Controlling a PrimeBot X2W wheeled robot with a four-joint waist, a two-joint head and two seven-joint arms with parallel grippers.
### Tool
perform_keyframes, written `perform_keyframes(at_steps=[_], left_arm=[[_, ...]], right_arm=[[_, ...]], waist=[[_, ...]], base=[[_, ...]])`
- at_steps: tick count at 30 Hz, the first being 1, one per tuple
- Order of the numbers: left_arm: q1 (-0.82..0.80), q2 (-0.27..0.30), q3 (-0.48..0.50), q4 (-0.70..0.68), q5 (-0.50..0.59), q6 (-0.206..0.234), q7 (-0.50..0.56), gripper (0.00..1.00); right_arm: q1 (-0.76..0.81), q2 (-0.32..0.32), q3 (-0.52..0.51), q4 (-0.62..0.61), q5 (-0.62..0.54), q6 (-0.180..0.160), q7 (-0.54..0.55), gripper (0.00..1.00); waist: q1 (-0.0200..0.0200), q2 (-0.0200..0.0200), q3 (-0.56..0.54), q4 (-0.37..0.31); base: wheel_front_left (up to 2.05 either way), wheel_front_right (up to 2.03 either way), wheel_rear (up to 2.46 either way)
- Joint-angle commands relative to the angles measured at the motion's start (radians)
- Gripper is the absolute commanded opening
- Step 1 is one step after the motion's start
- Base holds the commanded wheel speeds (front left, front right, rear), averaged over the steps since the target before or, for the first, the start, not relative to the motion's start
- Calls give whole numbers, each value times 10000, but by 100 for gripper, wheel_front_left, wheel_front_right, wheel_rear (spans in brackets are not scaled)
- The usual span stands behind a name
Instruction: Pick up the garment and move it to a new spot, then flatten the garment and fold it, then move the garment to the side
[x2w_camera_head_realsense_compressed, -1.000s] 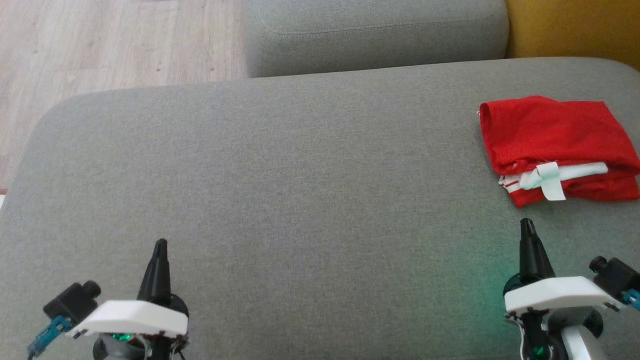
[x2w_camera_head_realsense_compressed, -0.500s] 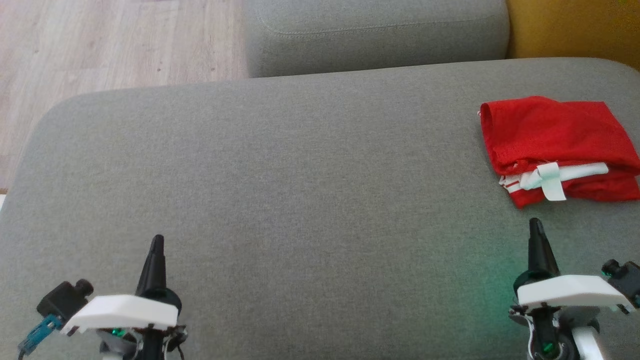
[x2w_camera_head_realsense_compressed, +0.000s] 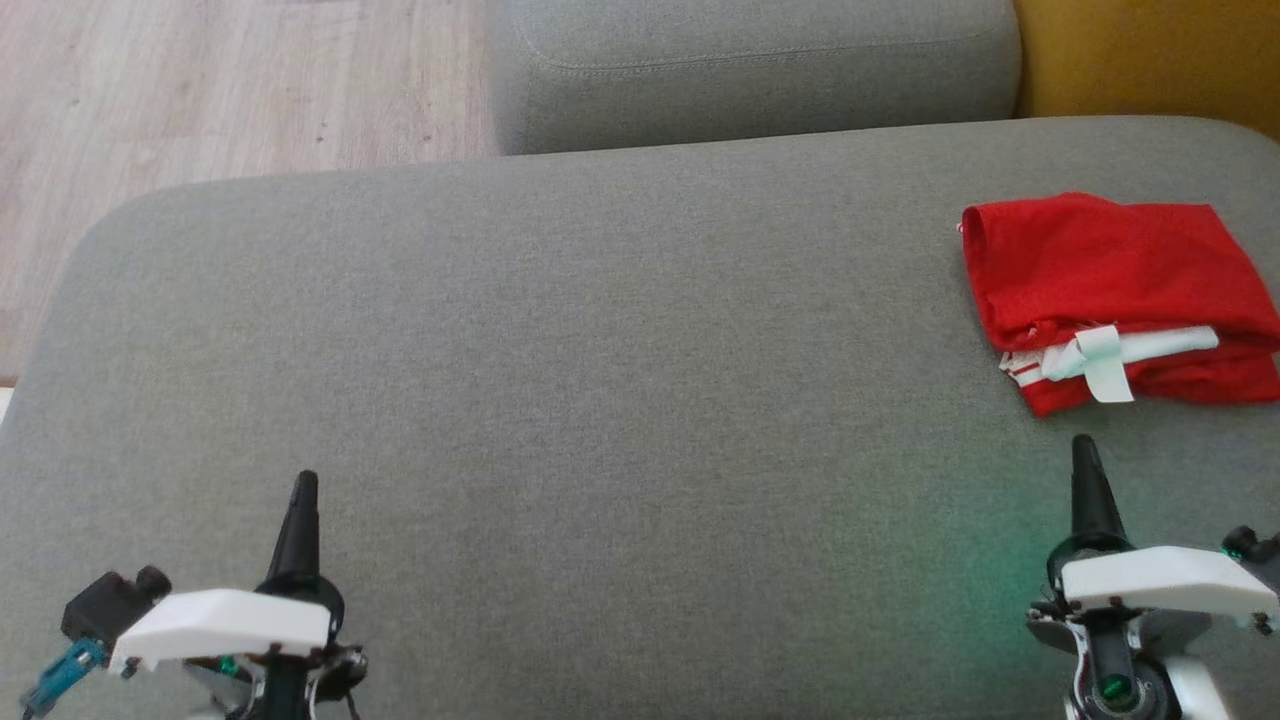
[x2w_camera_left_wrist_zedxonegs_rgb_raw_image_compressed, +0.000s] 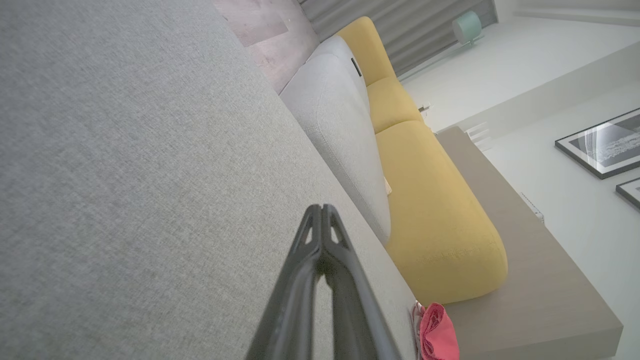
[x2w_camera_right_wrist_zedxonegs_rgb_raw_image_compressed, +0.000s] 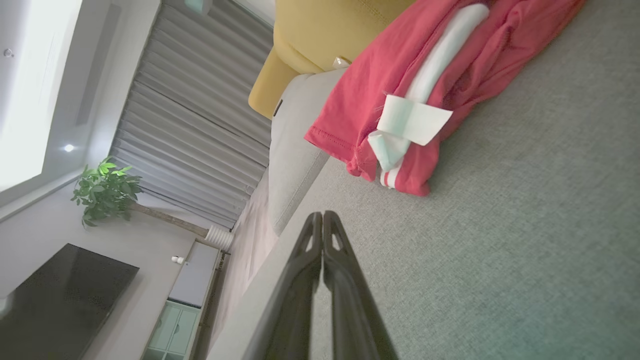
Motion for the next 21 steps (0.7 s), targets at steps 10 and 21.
perform_keyframes(at_steps=[10, 21], left_arm=[[-744, 60, 491, -265, -1102, -113, 323, 0], [-854, 63, 696, -227, -2188, -168, 649, 0]], right_arm=[[-517, -42, -77, -471, 1251, -6, 324, 0], [-531, -44, -225, -585, 2458, -7, 641, 0]], waist=[[0, 0, -1, 14], [0, 0, -2, 28]], base=[[0, 0, 0], [0, 0, 0]])
